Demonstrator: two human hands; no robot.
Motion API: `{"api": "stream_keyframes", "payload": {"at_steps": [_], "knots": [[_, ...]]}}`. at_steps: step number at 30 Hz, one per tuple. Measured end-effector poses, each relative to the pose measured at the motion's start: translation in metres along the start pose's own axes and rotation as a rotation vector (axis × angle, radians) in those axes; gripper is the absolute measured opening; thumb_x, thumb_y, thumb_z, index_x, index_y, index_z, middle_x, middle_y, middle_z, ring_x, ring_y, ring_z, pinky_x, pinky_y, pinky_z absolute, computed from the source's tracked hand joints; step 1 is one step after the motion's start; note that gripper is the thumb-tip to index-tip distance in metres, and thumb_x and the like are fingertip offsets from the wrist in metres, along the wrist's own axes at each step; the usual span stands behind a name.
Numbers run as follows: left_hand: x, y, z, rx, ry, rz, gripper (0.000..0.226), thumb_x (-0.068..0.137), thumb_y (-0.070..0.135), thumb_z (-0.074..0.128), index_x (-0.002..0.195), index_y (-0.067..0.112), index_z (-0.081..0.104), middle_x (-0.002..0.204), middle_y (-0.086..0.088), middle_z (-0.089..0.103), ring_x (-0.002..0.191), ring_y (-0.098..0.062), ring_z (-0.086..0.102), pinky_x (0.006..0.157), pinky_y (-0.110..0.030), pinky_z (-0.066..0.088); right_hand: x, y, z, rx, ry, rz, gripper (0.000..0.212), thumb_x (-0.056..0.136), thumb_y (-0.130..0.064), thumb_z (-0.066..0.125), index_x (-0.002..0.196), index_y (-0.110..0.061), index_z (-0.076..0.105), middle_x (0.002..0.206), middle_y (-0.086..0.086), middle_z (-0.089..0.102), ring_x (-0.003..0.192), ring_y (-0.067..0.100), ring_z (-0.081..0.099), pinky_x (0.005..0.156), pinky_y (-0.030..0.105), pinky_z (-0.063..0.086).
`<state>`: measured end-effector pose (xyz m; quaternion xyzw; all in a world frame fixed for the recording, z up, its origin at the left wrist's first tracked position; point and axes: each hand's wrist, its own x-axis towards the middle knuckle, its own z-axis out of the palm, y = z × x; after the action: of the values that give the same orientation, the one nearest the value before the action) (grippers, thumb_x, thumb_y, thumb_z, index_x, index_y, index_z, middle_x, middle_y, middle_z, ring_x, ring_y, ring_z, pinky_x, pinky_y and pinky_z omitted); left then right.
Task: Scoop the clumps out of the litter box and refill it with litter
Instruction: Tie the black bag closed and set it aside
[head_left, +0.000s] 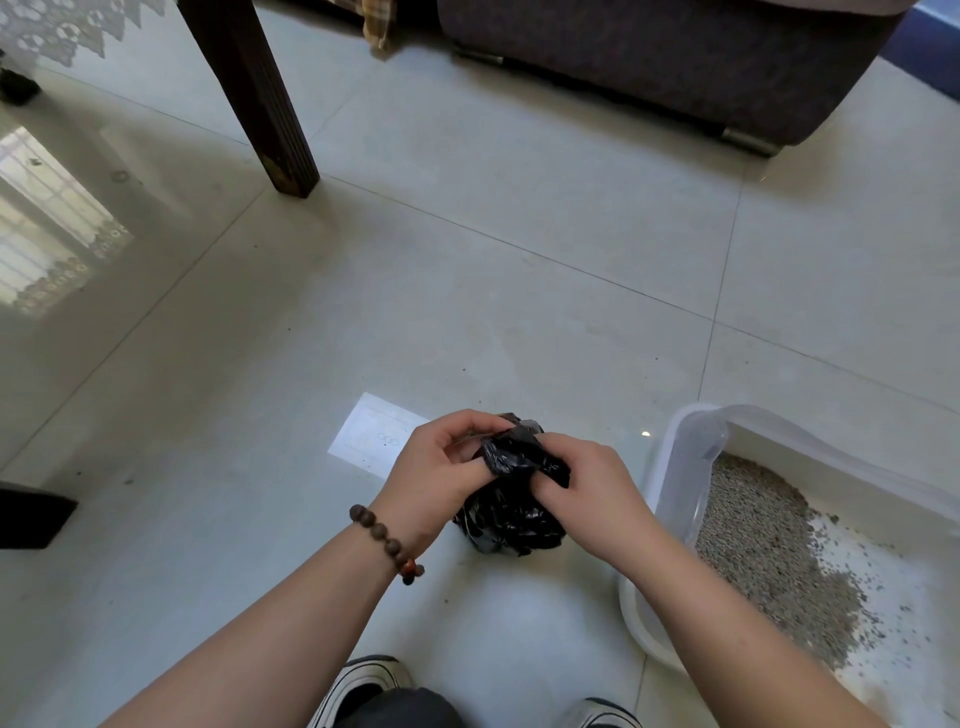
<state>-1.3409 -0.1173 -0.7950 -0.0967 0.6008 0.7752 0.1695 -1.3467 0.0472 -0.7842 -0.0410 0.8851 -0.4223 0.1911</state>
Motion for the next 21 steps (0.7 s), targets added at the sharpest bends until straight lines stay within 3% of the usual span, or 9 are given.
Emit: {"api": "stream_keyframes", "payload": {"at_steps": [2,4,6,8,11,12,16,21], "knots": [[0.000,-0.002,-0.001,-0.056,-0.012,0.010,0.020,0.073,0.004,0.070,0.093,0.003,0.067,0.096,-0.008,0.072,0.094,-0.021,0.068,0.084,-0.032,0.053,-0.004,0.001,0.002,-0.037,-0.046,-0.005,0.015,0.082,-0.017,0.056,0.091,-0.023,0.067,0.074,-0.004,0.067,0.069,0.013,0.059,0.065,0.025,0.045],[0.000,-0.001,0.000,-0.159,-0.028,-0.012,0.020,0.072,0.003,0.067,0.092,-0.001,0.065,0.098,-0.011,0.071,0.095,-0.023,0.067,0.087,-0.032,0.052,-0.007,0.002,0.005,-0.054,-0.085,0.018,0.014,0.079,-0.025,0.054,0.081,-0.014,0.062,0.068,0.000,0.061,0.065,0.014,0.054,0.062,0.028,0.042],[0.000,-0.001,0.000,-0.246,-0.060,-0.041,0.018,0.072,0.002,0.064,0.090,0.000,0.065,0.100,-0.014,0.070,0.094,-0.024,0.066,0.086,-0.032,0.053,-0.008,0.000,0.006,0.184,-0.081,0.110,0.035,0.073,-0.035,0.051,0.075,0.000,0.056,0.067,0.006,0.054,0.066,0.014,0.049,0.063,0.032,0.038],[0.001,0.000,-0.001,-0.262,-0.079,-0.058,0.016,0.074,0.002,0.063,0.090,0.000,0.063,0.100,-0.016,0.069,0.092,-0.024,0.066,0.083,-0.031,0.053,-0.005,-0.001,0.006,0.545,-0.067,0.233,0.044,0.079,-0.040,0.056,0.083,0.003,0.063,0.076,0.006,0.064,0.075,0.014,0.058,0.071,0.032,0.043],[0.001,0.001,-0.002,-0.218,-0.059,-0.051,0.014,0.075,0.006,0.065,0.089,0.003,0.063,0.092,-0.012,0.070,0.086,-0.021,0.066,0.080,-0.029,0.053,-0.001,-0.002,0.008,0.687,-0.004,0.259,0.063,0.078,-0.052,0.065,0.090,0.010,0.061,0.081,0.015,0.064,0.078,0.019,0.059,0.075,0.034,0.043],[0.001,0.003,-0.002,-0.197,-0.042,-0.041,0.014,0.075,0.006,0.069,0.088,0.004,0.063,0.089,-0.009,0.071,0.084,-0.020,0.067,0.078,-0.028,0.053,-0.001,-0.003,0.010,0.698,0.031,0.256,0.061,0.077,-0.048,0.068,0.088,0.011,0.059,0.080,0.016,0.060,0.076,0.019,0.056,0.074,0.035,0.042],[0.000,0.006,-0.002,-0.078,0.061,0.016,0.019,0.073,0.013,0.077,0.084,0.007,0.063,0.088,-0.007,0.072,0.083,-0.016,0.067,0.075,-0.024,0.053,0.004,-0.004,0.012,0.802,0.168,0.274,0.021,0.087,-0.013,0.063,0.077,0.007,0.063,0.075,0.013,0.062,0.071,0.017,0.059,0.067,0.028,0.046],[-0.001,0.002,0.002,-0.271,0.110,-0.024,0.014,0.077,0.011,0.062,0.087,0.003,0.057,0.109,-0.010,0.072,0.099,-0.022,0.069,0.079,-0.026,0.054,0.007,-0.012,0.006,1.209,0.185,0.293,0.012,0.095,-0.004,0.047,0.091,-0.002,0.058,0.086,0.015,0.070,0.077,0.020,0.069,0.068,0.028,0.056]]}}
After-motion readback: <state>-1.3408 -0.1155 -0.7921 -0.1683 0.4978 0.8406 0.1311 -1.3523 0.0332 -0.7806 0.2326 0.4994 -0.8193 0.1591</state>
